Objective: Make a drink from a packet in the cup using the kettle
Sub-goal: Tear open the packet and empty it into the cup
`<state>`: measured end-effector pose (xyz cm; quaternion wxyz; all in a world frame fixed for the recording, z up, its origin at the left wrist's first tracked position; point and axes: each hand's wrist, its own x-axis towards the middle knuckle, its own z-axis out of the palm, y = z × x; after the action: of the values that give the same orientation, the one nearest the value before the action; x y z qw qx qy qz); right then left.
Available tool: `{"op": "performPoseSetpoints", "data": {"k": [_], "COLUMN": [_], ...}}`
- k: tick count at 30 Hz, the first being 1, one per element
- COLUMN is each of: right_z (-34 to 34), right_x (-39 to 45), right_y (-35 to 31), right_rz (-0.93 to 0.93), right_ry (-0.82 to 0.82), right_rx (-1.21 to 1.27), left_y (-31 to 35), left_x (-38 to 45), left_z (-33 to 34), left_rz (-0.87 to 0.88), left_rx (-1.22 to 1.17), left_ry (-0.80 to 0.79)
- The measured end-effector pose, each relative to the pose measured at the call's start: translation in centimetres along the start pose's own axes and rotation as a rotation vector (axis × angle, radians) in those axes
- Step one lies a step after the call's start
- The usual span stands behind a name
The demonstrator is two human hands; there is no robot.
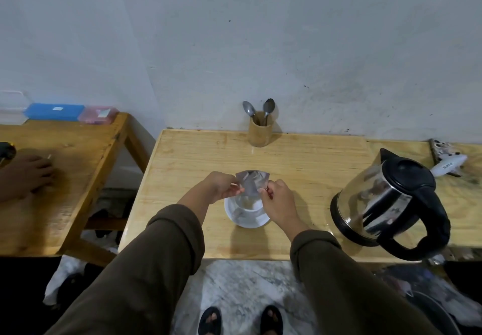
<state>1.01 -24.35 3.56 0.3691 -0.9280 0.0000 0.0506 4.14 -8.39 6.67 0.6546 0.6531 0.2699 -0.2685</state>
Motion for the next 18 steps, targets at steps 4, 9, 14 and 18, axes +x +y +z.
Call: {"op": "performPoseSetpoints", "data": {"k": [4, 9, 14, 18], "right_z": [0.1, -0.3, -0.7, -0.6], "right_x": [0.3, 0.4, 0.6, 0.9], "right_y": [-0.3, -0.7, -1.3, -1.2], "right_rz": [0.031, 0.07, 0.102, 0.112], "right_ry": [-0.018, -0.042, -0.065, -0.056], "right_rx": [-0.027, -0.016, -0.007, -0.001], "left_y": [-0.6, -1.9, -2.6, -2.6], "left_x": [-0.2, 0.5, 1.3, 1.4], "left_z": [-0.1, -0.1, 0.4, 0.7], "left_rz": [0.122, 0.239, 0.272, 0.282], "left_rx": [0.044, 0.171, 0.21, 0.258], "left_ry": [-0.012, 0.035, 0.094, 0.135]}}
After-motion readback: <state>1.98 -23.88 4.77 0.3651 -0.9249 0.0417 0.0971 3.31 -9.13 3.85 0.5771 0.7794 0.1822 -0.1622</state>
